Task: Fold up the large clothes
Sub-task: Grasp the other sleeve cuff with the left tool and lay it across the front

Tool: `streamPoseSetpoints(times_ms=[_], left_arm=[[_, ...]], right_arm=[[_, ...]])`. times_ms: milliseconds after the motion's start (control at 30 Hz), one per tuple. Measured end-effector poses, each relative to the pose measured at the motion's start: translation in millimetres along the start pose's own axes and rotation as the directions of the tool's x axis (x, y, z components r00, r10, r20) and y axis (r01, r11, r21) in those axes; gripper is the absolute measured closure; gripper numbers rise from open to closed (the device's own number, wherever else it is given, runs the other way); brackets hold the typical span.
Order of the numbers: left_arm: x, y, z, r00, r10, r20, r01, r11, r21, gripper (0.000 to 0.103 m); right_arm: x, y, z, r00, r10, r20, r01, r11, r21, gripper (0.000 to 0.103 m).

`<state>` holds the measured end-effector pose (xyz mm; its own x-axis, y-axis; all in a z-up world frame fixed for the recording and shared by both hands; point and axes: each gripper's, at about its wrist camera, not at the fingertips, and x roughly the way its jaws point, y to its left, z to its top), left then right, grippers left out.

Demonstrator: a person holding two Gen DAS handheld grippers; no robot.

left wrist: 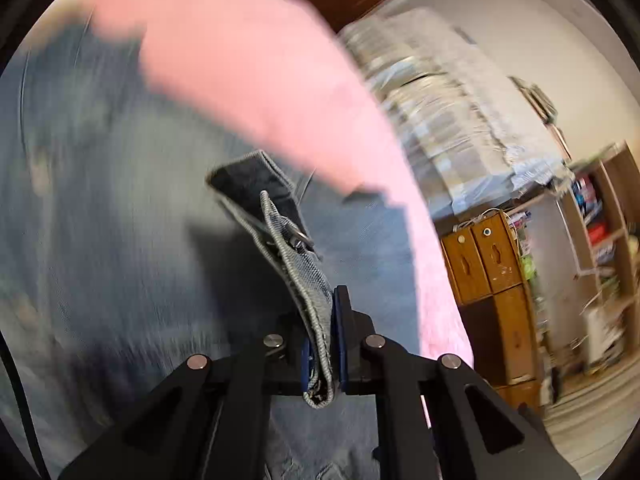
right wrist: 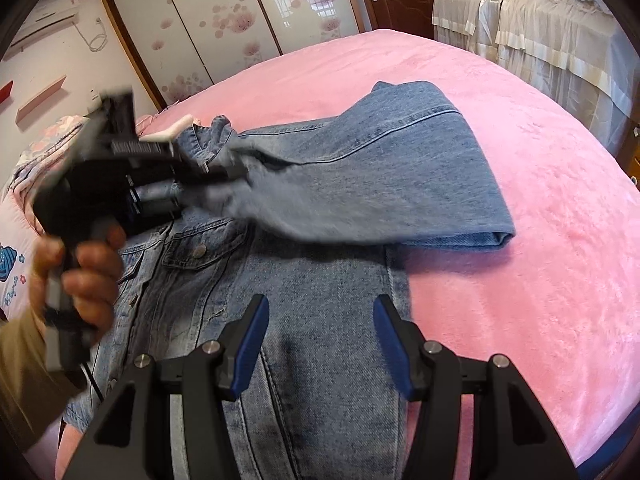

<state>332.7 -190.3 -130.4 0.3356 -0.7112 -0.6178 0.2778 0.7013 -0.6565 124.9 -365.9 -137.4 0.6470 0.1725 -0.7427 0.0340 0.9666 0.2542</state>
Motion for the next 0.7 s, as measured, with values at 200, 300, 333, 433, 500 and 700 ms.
streamPoseSetpoints(times_ms=[200,300,333,433,500,700], left_arm=[[-73,-28,47,0.974,0.064,0.217,-0.093,0.988,0.123,0.096],[-91,-12,55,0.959,0.128,0.252,-0.161,0.98,0.115,0.096],[-92,-4,56,0.958,0.146,0.245,-0.174,0.98,0.093,0.096],[-94,13,54,0.953,0.193,0.234,-0.213,0.975,0.064,0.096],[-93,22,50,0.955,0.199,0.222,-0.216,0.975,0.055,0.096],[-100,18,52,0.957,0.178,0.23,-0.196,0.979,0.058,0.096]], right_arm=[[-1,-2,0,1.0,-0.003,0.004,0.003,1.0,0.012,0.048],[2,-1,1,1.0,-0.011,0.003,0.011,1.0,0.01,0.048],[3,-1,2,1.0,-0.03,0.009,0.03,1.0,0.001,0.048],[9,-3,12,0.996,-0.083,0.036,0.084,0.996,-0.017,0.048],[13,-5,24,0.993,-0.098,0.065,0.099,0.995,-0.018,0.048],[53,7,57,0.986,-0.164,0.031,0.166,0.976,-0.138,0.049]])
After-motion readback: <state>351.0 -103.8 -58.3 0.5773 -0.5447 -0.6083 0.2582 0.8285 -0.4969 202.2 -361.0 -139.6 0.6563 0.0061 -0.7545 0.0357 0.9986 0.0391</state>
